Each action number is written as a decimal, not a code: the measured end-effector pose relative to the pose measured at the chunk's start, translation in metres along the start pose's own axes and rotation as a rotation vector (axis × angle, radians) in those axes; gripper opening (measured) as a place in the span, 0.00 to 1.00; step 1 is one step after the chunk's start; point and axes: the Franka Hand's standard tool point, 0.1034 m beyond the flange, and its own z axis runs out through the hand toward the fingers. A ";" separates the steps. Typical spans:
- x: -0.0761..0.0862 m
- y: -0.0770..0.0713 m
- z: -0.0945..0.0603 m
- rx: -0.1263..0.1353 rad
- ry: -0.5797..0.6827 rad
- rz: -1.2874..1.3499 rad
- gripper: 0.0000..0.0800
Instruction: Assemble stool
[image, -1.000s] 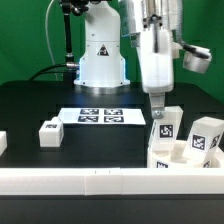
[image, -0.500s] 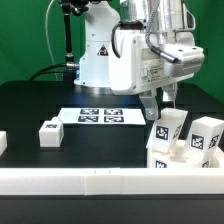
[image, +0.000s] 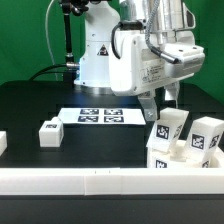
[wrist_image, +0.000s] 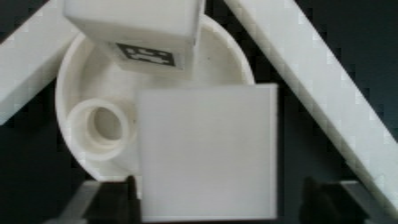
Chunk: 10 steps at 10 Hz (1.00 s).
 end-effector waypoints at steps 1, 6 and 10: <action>-0.003 -0.002 -0.007 -0.003 -0.009 -0.060 0.74; -0.006 -0.004 -0.013 0.008 -0.017 -0.348 0.81; -0.020 0.005 -0.013 0.010 0.006 -0.816 0.81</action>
Offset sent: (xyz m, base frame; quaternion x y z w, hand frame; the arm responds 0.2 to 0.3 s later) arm 0.0000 0.0000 0.0000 0.0000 0.0000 -0.0650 0.9979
